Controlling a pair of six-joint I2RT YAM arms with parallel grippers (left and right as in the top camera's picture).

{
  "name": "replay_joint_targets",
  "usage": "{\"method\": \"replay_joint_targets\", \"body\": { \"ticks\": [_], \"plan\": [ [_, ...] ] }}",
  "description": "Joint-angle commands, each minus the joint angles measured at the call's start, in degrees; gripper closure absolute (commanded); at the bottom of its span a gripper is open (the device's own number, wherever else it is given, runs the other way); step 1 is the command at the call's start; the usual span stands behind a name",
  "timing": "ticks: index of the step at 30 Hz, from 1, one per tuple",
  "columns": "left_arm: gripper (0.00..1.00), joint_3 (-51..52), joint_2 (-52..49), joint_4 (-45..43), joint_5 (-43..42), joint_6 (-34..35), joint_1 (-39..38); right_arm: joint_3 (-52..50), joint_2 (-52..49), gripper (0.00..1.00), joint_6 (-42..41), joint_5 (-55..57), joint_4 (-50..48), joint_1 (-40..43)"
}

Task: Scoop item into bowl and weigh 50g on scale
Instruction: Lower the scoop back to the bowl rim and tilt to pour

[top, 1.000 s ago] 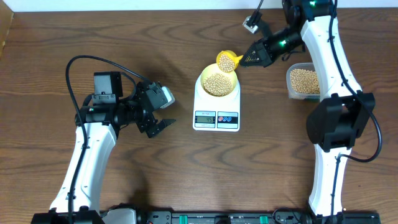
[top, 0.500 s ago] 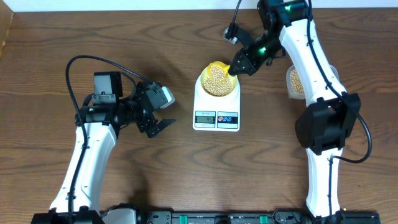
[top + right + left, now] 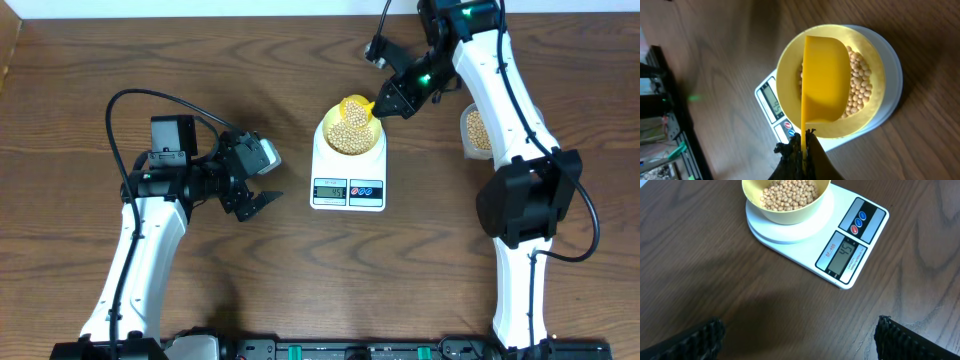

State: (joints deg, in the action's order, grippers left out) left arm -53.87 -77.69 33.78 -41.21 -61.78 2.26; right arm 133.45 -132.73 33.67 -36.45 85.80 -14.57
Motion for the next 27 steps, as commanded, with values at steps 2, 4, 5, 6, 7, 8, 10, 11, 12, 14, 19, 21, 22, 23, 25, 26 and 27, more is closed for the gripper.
{"method": "replay_joint_targets", "body": {
  "ticks": [2, 4, 5, 6, 7, 8, 10, 11, 12, 14, 19, 21, 22, 23, 25, 26, 27],
  "plan": [
    [0.02, -0.35, -0.22, -0.02, 0.11, -0.55, 0.20, 1.44, 1.60, 0.99, 0.20, 1.77, -0.33, -0.72],
    [0.03, -0.35, -0.22, -0.02, 0.13, -0.55, 0.20, 1.44, 1.60, 0.99, 0.20, 2.08, -0.76, -0.72],
    [0.02, -0.35, -0.22, -0.02, 0.11, -0.57, 0.20, 1.44, 1.60, 0.99, 0.20, 2.36, -1.07, -0.74],
    [0.02, -0.35, -0.22, -0.02, 0.11, -0.55, 0.20, 1.44, 1.60, 0.99, 0.22, 2.80, -1.49, -0.76],
    [0.02, -0.35, -0.22, -0.02, 0.13, -0.55, 0.20, 1.44, 1.60, 0.99, 0.22, 3.13, -1.90, -0.76],
    [0.02, -0.35, -0.22, -0.02, 0.11, -0.55, 0.20, 1.46, 1.60, 0.99, 0.22, 3.10, -2.16, -0.76],
    [0.03, -0.35, -0.22, -0.02, 0.13, -0.55, 0.20, 1.46, 1.60, 0.99, 0.20, 3.10, -2.25, -0.87],
    [0.03, -0.35, -0.22, -0.02, 0.11, -0.55, 0.20, 1.46, 1.60, 0.99, 0.20, 3.10, -2.23, -0.92],
    [0.03, -0.35, -0.22, -0.02, 0.11, -0.55, 0.20, 1.46, 1.60, 0.99, 0.20, 3.10, -2.23, -0.98],
    [0.02, -0.35, -0.22, -0.02, 0.11, -0.55, 0.20, 1.46, 1.60, 0.99, 0.22, 3.13, -2.27, -0.96],
    [0.03, -0.35, -0.22, -0.02, 0.11, -0.55, 0.20, 1.46, 1.60, 0.99, 0.28, 3.13, -2.58, -0.96],
    [0.03, -0.35, -0.22, -0.02, 0.13, -0.55, 0.20, 1.46, 1.60, 0.99, 0.28, 3.13, -2.73, -1.01],
    [0.02, -0.35, -0.22, -0.02, 0.13, -0.55, 0.20, 1.46, 1.60, 0.99, 0.31, 3.13, -2.73, -1.03],
    [0.03, -0.35, -0.22, -0.02, 0.11, -0.55, 0.20, 1.46, 1.60, 0.99, 0.33, 3.13, -2.71, -1.09],
    [0.02, -0.35, -0.22, -0.02, 0.11, -0.55, 0.20, 1.46, 1.60, 0.99, 1.22, 3.13, -2.64, -1.25],
    [0.02, -0.35, -0.22, -0.02, 0.11, -0.55, 0.20, 1.46, 1.60, 0.99, 1.62, 3.10, -2.62, -1.36],
    [0.02, -0.35, -0.22, -0.02, 0.13, -0.55, 0.20, 1.46, 1.60, 0.99, 2.05, 3.13, -2.64, -1.64]
  ]
}}
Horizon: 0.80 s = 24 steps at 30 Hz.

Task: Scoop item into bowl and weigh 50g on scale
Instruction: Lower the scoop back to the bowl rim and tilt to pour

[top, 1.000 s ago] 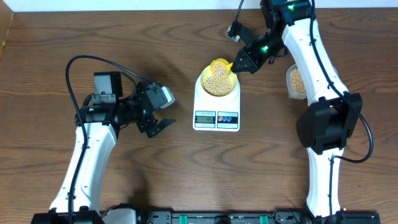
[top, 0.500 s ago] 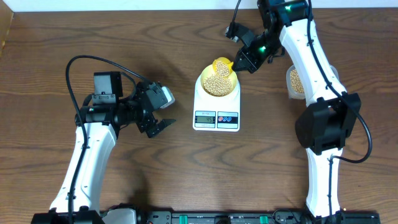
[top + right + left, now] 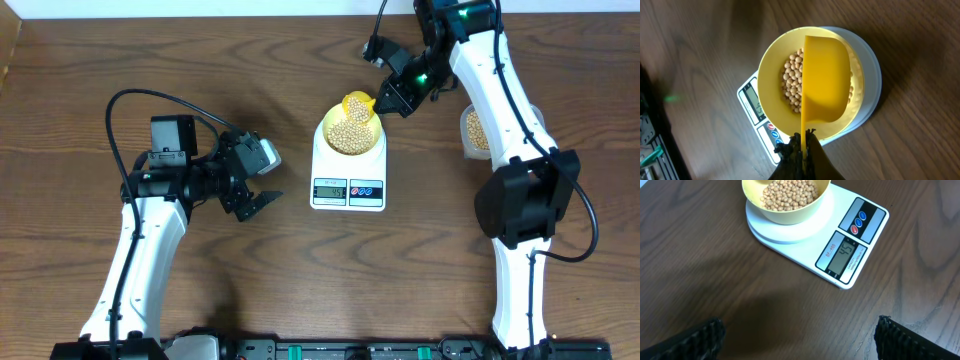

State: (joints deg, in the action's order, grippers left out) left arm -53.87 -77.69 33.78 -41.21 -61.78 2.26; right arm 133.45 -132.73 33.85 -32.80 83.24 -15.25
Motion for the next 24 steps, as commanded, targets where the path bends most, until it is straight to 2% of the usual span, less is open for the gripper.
{"method": "replay_joint_targets", "body": {
  "ticks": [1, 13, 24],
  "plan": [
    [0.03, -0.35, -0.22, -0.02, 0.11, -0.55, 0.20, 1.46, 1.60, 0.99, 2.08, -0.50, -0.04, -1.16],
    [0.02, -0.35, -0.22, -0.02, 0.11, -0.55, 0.20, 1.46, 1.60, 0.99, 0.46, 2.14, -0.11, -2.25],
    [0.02, -0.35, -0.22, -0.02, 0.11, -0.55, 0.20, 1.46, 1.60, 0.99, -0.63, -7.15, 0.46, 1.36]
  ]
}}
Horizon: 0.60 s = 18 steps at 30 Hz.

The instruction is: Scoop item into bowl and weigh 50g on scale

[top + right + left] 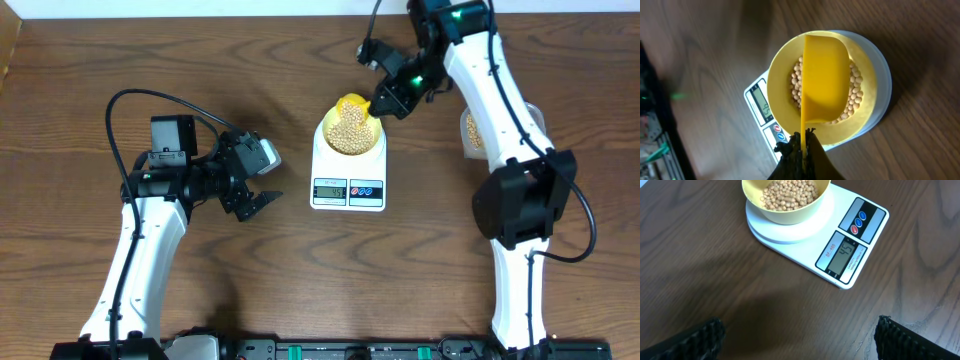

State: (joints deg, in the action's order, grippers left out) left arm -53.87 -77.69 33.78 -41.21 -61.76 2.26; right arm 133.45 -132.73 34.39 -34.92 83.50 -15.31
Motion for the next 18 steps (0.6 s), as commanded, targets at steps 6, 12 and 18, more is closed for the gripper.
{"method": "replay_joint_targets", "body": {
  "ticks": [6, 12, 18],
  "plan": [
    [0.02, -0.35, -0.22, -0.02, 0.11, -0.57, 0.20, 1.46, 1.60, 0.99, -1.31, -12.61, 1.81, 5.42],
    [0.03, -0.35, -0.22, -0.02, 0.13, -0.57, 0.20, 1.44, 1.60, 0.99, -1.31, -18.86, 3.48, 8.59],
    [0.03, -0.35, -0.22, -0.02, 0.11, -0.57, 0.20, 1.44, 1.60, 0.99, -1.31, -22.91, 4.42, 10.34]
  ]
}}
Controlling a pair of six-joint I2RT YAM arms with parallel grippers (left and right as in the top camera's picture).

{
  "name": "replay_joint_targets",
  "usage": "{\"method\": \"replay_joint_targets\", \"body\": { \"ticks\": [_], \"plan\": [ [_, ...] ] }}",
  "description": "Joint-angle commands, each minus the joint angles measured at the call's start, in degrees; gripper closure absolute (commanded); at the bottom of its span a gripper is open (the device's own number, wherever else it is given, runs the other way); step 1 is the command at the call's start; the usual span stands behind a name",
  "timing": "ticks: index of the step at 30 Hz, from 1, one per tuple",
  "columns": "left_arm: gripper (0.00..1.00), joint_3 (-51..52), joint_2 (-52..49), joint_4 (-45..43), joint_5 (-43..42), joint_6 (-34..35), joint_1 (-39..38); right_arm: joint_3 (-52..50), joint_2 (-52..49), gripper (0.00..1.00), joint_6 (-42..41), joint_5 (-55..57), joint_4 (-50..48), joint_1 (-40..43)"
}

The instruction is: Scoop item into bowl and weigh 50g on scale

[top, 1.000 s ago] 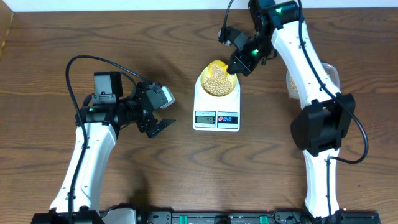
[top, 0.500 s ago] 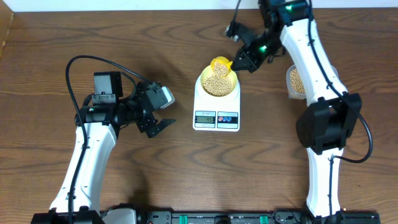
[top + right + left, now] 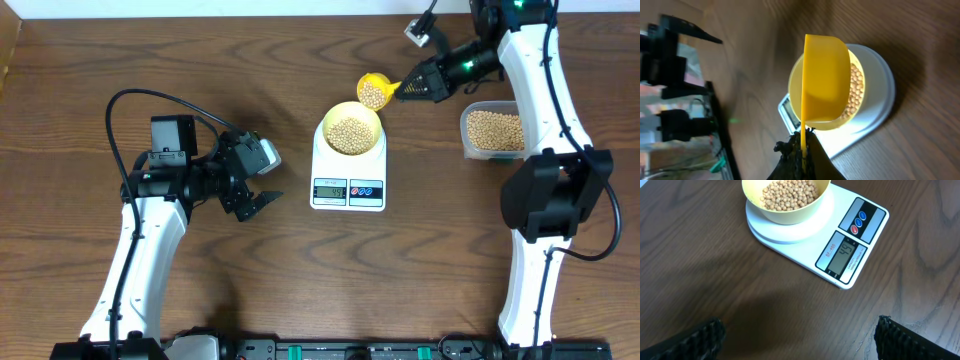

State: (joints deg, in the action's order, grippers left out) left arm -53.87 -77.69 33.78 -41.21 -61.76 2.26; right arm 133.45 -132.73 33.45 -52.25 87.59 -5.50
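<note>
The yellow scoop [image 3: 373, 92] holds soybeans and hangs over the table just behind and to the right of the yellow bowl [image 3: 350, 130]. My right gripper [image 3: 412, 90] is shut on the scoop's handle. In the right wrist view the scoop [image 3: 825, 80] is seen from beneath, with the bowl [image 3: 858, 95] partly behind it. The bowl of beans [image 3: 786, 197] stands on the white scale [image 3: 860, 235], whose display [image 3: 842, 256] reads about 44. My left gripper [image 3: 258, 205] hovers open to the left of the scale, its fingertips [image 3: 897, 336] wide apart over bare wood.
A clear container [image 3: 492, 131] full of soybeans stands on the table to the right of the scale, under my right arm. Dark equipment and cables line the table's front edge [image 3: 330, 350].
The scoop was over the bowl; now it is behind and to the right of it, higher, with beans in it. The scale's reading went from 45 to about 44. The left arm is unmoved.
At all three earlier moments my right gripper held the scoop over the bowl on the scale, shifting slightly, and the display read 45. Now the scoop is off the bowl to the back right with beans in it. My left gripper stayed open beside the scale.
</note>
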Motion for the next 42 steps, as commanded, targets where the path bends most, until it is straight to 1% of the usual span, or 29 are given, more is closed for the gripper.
{"method": "replay_joint_targets", "body": {
  "ticks": [1, 9, 21, 42],
  "plan": [
    [0.03, -0.35, -0.22, -0.02, 0.11, -0.57, 0.20, 1.44, 1.60, 0.99, -0.37, -6.05, 0.46, 0.79],
    [0.03, -0.35, -0.22, -0.02, 0.13, -0.57, 0.20, 1.44, 1.60, 0.99, -0.44, -8.57, 0.85, 2.34],
    [0.02, -0.35, -0.22, -0.02, 0.13, -0.57, 0.20, 1.44, 1.60, 0.99, -0.39, -8.41, 1.81, 2.58],
    [0.03, -0.35, -0.22, -0.02, 0.11, -0.57, 0.20, 1.44, 1.60, 0.99, -0.13, -0.11, 0.68, -0.94]
  ]
}}
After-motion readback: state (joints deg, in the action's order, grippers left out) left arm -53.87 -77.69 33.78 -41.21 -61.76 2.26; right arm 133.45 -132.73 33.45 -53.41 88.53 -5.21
